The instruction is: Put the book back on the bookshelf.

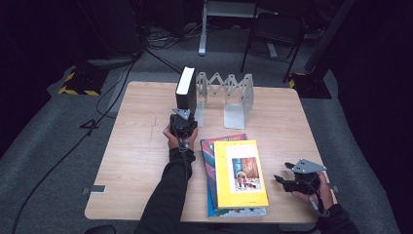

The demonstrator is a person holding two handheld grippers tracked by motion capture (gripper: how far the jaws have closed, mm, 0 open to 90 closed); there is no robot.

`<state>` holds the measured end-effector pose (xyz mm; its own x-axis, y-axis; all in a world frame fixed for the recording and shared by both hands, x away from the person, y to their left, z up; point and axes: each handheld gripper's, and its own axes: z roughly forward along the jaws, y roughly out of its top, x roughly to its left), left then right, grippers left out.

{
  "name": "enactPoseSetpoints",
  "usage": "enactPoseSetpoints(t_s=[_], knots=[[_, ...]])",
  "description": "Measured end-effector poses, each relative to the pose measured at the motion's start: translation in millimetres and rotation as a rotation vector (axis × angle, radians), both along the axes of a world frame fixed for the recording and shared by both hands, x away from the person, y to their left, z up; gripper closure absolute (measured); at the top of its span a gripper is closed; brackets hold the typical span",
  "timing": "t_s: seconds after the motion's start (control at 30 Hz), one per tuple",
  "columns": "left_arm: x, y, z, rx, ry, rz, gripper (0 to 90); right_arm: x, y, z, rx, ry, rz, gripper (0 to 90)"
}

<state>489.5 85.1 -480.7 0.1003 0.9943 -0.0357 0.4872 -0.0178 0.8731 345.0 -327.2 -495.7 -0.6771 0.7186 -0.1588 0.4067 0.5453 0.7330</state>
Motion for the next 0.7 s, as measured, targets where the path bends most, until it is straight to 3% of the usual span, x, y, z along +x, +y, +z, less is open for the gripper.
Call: enactPoseSetpoints(t_s=[0.07,0.33,0.43,0.53,0.7], knots=[[-7.0,4.5,4.1,0.035,-0.007,-0.043,48.5,-0.1,1.0,0.5,0.0,-0.003,-0.002,32.4],[-33.7,18.3,11.4,-0.005,-0.025,-0.103,46.3,-1.0,1.8,1.5,0.001,-0.006,0.0,32.3],[-40.9,23.2,9.6,-0.027,-0.026,-0.128,49.5,-1.7,2.6,2.0,-0.003,-0.011,0.001,32.3],[-41.6,23.7,6.7,-0.034,-0.019,-0.143,57.0,-0.9,2.2,0.6,-0.006,-0.005,-0.001,32.3],[-36.7,18.4,6.1,0.0,-0.035,-0.137,56.3,-1.3,2.8,0.8,-0.008,-0.008,-0.001,32.3]])
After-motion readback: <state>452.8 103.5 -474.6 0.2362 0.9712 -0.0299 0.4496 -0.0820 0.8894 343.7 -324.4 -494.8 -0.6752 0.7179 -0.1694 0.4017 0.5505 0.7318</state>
